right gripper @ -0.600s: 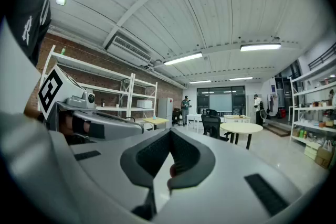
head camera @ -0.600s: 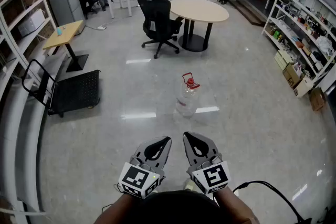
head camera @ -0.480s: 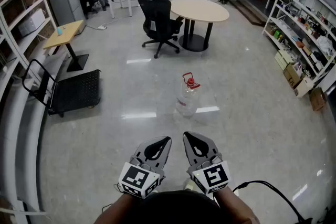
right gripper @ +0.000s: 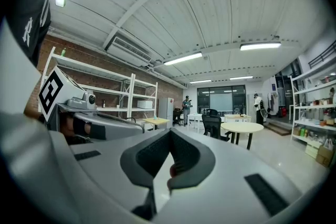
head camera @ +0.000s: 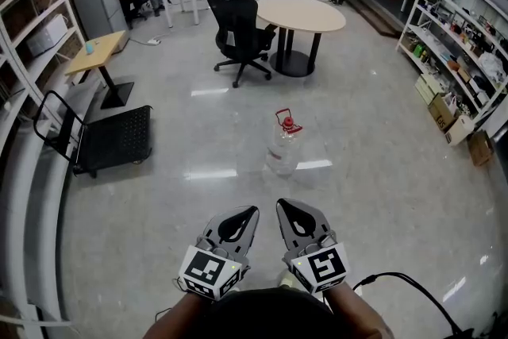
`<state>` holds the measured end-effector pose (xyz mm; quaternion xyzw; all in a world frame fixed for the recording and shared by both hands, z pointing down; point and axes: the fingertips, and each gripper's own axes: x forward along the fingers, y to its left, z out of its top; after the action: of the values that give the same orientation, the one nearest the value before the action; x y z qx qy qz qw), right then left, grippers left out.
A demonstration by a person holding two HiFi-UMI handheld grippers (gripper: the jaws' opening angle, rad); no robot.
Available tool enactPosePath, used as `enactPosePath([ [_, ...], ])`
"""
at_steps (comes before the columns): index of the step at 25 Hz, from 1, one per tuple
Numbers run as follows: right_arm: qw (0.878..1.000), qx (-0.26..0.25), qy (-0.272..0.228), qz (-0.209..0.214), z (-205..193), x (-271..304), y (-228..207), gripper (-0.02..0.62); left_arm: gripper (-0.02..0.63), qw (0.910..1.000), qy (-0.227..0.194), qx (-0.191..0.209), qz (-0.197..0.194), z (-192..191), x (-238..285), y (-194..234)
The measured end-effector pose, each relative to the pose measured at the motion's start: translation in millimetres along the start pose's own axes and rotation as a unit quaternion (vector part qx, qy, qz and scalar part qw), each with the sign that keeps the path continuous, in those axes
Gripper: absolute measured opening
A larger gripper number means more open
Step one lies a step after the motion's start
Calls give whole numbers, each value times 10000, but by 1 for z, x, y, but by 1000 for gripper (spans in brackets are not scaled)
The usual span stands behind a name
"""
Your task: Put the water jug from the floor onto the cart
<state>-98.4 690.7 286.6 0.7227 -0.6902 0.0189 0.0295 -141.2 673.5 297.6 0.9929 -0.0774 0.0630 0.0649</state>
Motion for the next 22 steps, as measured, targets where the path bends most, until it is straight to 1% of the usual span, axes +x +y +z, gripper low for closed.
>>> enactPosePath([
  [5, 9998, -145, -151, 30, -1, 1, -3, 2, 5, 10000, 38, -30, 7, -6, 2, 0],
  [9, 10000, 48, 48, 20, -11, 0, -7, 2, 5, 10000, 61, 12, 18, -10, 10, -2],
  [12, 9997, 164, 99, 121, -15, 0, -12, 2, 5, 9999, 104, 18, 10, -9, 19, -5],
  [15, 9997, 75, -77, 202, -17, -1, -27, 2, 5, 9999, 117, -9, 26, -10, 33, -11],
  [18, 9997, 177, 3, 151, -23, -7, -50, 2, 5, 9999, 109, -25, 92, -8, 52, -19],
  [22, 9995, 292, 32, 98, -28, -20, -90, 2, 5, 9996, 153, 19, 238, -7, 84, -34],
])
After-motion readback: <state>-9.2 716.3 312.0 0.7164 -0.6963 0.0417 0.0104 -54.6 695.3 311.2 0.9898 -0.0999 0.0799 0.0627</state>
